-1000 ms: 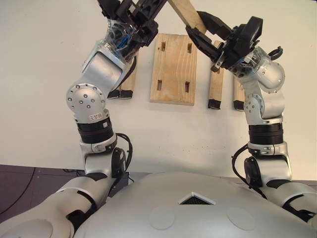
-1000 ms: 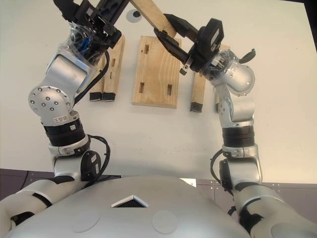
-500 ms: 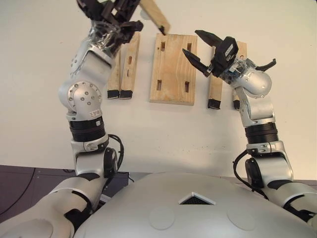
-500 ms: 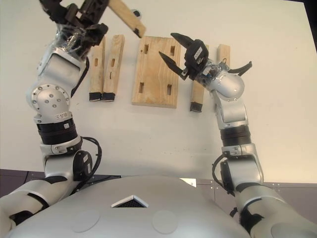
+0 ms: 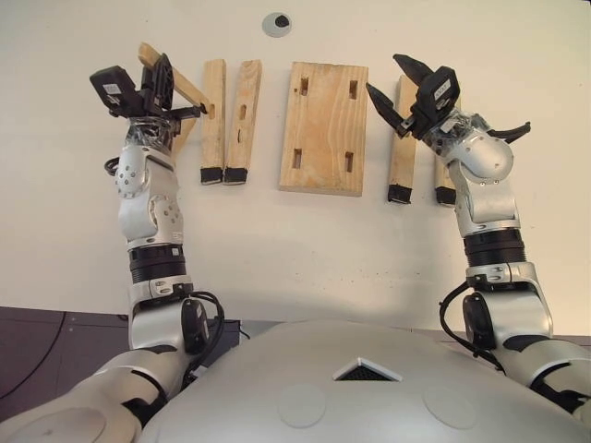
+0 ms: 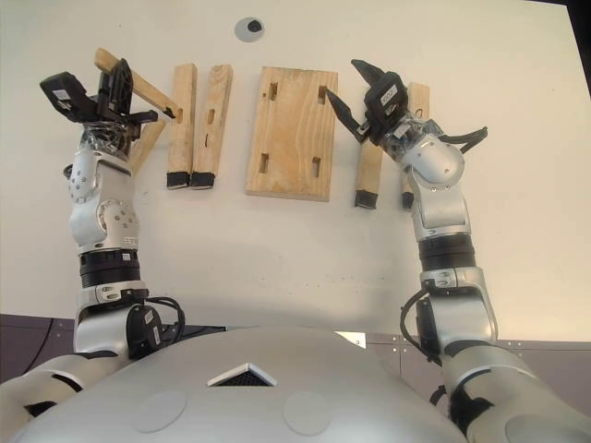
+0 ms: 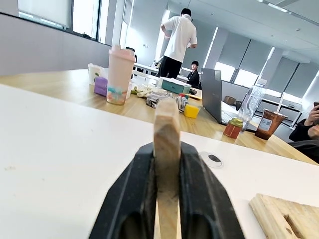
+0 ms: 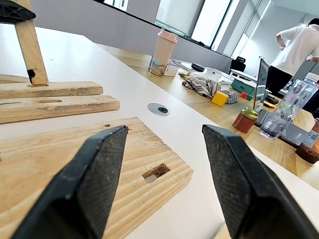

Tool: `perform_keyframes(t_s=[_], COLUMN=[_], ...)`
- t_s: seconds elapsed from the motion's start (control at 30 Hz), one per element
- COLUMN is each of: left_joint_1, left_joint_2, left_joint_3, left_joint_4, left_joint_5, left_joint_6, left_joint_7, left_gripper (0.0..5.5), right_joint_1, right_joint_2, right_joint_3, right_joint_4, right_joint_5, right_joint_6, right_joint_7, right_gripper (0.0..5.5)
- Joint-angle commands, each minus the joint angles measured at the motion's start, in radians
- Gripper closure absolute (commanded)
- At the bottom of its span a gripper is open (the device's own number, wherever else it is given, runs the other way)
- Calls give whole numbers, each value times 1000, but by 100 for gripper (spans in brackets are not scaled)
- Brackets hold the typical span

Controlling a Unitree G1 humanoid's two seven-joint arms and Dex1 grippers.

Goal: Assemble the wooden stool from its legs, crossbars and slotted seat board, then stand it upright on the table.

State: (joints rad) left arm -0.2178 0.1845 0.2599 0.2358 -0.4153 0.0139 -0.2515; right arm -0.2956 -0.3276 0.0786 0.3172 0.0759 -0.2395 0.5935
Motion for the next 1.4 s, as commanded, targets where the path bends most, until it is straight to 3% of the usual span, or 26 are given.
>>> perform_keyframes(t_s=[0.03,0.63,1.03,1.3,1.4], left_joint_1=[-8,70,115,110,126], left_joint_2=[-15,-50,-15,4,26], left_joint_3=[7,-17,-201,-158,-128], left_joint_4=[26,-65,23,10,-110], left_joint_5=[10,34,295,278,242], left_joint_6=[-20,41,-14,14,91], left_joint_7=[-1,42,42,65,62], left_gripper=[514,514,514,514,438], right_joint_1=[-19,-6,-10,5,11], right_joint_2=[-11,-8,-7,0,2], right_joint_3=[1,11,28,27,30], right_joint_4=[16,18,30,18,14], right_joint_5=[-13,-38,-56,-57,-59], right_joint_6=[-9,-7,-12,-8,-10], right_joint_7=[7,5,8,-10,-17], right_gripper=[273,273,273,273,273])
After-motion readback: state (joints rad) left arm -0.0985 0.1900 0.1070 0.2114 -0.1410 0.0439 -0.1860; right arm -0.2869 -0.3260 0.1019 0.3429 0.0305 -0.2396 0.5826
